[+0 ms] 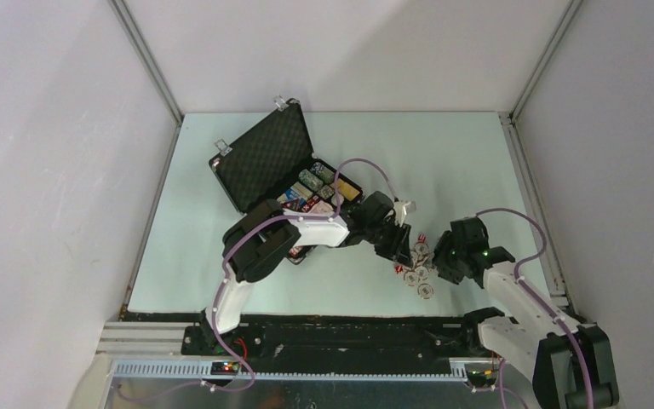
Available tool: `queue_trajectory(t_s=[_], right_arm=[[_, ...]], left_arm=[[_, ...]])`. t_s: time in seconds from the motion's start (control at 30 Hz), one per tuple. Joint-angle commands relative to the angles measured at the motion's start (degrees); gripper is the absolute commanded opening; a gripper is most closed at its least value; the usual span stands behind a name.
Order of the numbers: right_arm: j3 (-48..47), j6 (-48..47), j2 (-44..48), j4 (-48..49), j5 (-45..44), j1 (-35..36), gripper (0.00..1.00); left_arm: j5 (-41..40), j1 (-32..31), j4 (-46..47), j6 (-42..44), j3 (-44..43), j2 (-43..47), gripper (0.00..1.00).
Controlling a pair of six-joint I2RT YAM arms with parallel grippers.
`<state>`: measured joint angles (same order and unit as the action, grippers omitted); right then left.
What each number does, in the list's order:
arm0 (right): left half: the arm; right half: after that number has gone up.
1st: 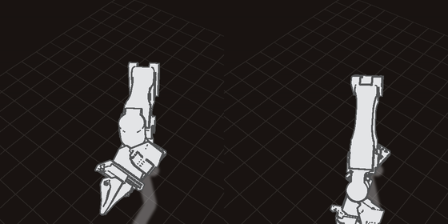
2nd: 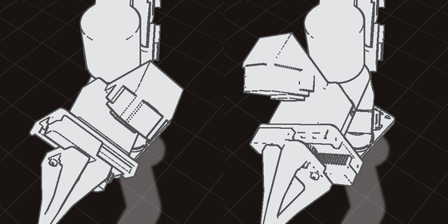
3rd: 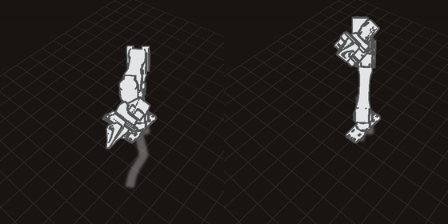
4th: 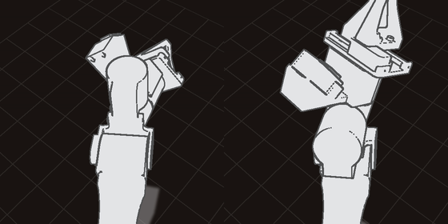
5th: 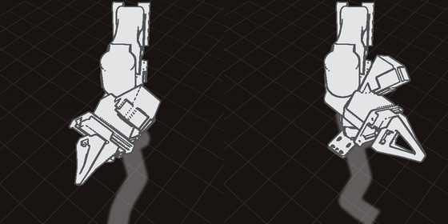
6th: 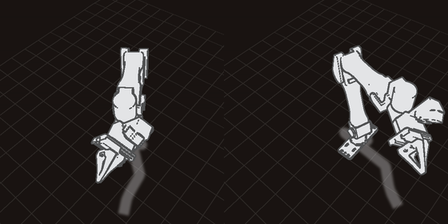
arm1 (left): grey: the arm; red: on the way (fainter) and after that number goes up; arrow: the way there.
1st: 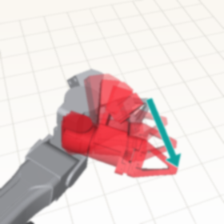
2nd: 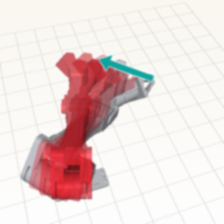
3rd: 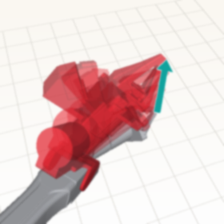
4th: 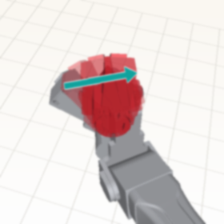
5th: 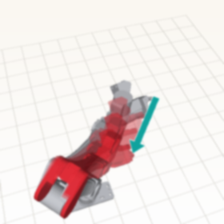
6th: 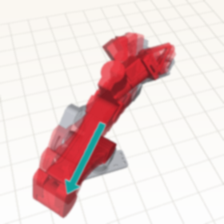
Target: Pack up texas hold em set
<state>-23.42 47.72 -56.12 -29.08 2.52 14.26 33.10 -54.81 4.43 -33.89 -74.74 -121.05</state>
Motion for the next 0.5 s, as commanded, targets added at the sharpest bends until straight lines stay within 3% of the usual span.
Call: queue_trajectory(t_s=[0.0, 0.13, 0.47], right_arm=[[-2.4, -2.8, 3.2, -4.2, -2.5, -3.4, 0.55], [-2.4, -3.7, 2.7, -3.5, -4.0, -4.8, 0.54], [-2.5, -2.3, -6.8, 4.9, 0.6, -1.4, 0.34]], left_arm=[[-3.4, 1.0, -1.7, 3.1, 0.9, 5.4, 0.39], [-4.3, 1.3, -2.1, 3.9, 2.0, 8.2, 0.4], [-6.6, 3.0, -1.1, 5.7, 7.0, 16.9, 0.4]])
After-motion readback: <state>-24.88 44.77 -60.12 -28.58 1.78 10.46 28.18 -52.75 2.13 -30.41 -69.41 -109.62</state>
